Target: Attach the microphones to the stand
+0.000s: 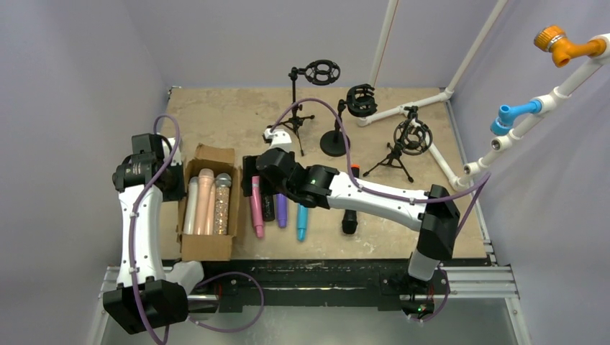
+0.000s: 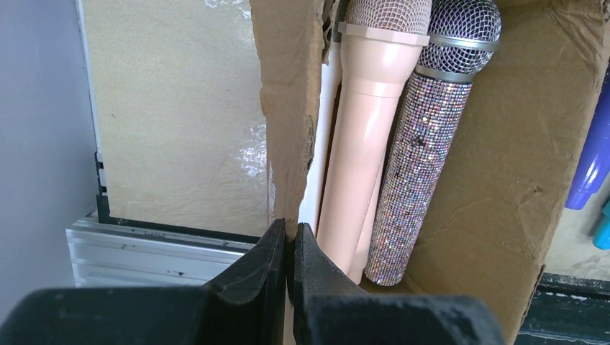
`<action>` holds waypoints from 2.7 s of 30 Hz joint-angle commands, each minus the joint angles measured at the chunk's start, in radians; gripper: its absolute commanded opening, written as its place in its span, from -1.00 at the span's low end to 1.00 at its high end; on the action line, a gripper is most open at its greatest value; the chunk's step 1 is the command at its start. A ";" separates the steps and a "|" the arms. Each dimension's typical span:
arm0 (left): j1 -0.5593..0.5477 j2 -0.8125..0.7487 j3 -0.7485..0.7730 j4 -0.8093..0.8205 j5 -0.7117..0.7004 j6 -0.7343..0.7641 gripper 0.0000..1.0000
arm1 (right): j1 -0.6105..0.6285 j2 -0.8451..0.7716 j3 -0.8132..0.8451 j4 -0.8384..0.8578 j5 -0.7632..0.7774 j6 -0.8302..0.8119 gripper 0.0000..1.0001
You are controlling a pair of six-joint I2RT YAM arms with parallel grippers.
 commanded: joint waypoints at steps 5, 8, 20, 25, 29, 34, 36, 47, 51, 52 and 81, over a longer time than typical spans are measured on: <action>0.000 -0.046 -0.003 0.046 -0.040 -0.023 -1.00 | 0.090 0.216 0.448 -0.193 -0.003 -0.097 0.77; 0.000 -0.052 -0.002 0.041 -0.032 -0.029 -1.00 | 0.090 0.274 0.522 -0.209 -0.039 -0.091 0.59; -0.001 -0.086 -0.040 0.071 0.028 -0.059 -1.00 | 0.090 0.444 0.592 -0.159 -0.210 -0.003 0.20; -0.004 -0.080 -0.047 0.107 0.051 -0.052 -1.00 | 0.089 0.546 0.712 -0.159 -0.221 -0.004 0.20; -0.009 -0.078 -0.060 0.123 0.065 -0.048 -1.00 | 0.078 0.624 0.783 -0.159 -0.222 0.008 0.13; -0.012 -0.085 -0.066 0.145 0.072 -0.041 -1.00 | 0.056 0.692 0.824 -0.160 -0.230 0.021 0.05; -0.014 -0.091 -0.068 0.159 0.079 -0.041 -1.00 | 0.047 0.709 0.826 -0.148 -0.236 0.026 0.04; -0.031 -0.078 -0.063 0.232 0.066 -0.050 -1.00 | 0.006 0.724 0.818 -0.051 -0.272 0.033 -0.25; -0.032 -0.058 -0.068 0.249 0.009 -0.042 -1.00 | 0.000 0.600 0.724 0.024 -0.293 0.008 -0.52; -0.032 -0.054 -0.075 0.258 -0.008 -0.041 -1.00 | -0.003 0.568 0.702 0.042 -0.301 0.001 -0.57; -0.033 -0.016 -0.079 0.249 -0.100 -0.006 -1.00 | -0.222 -0.197 -0.291 -0.074 -0.016 -0.040 -1.00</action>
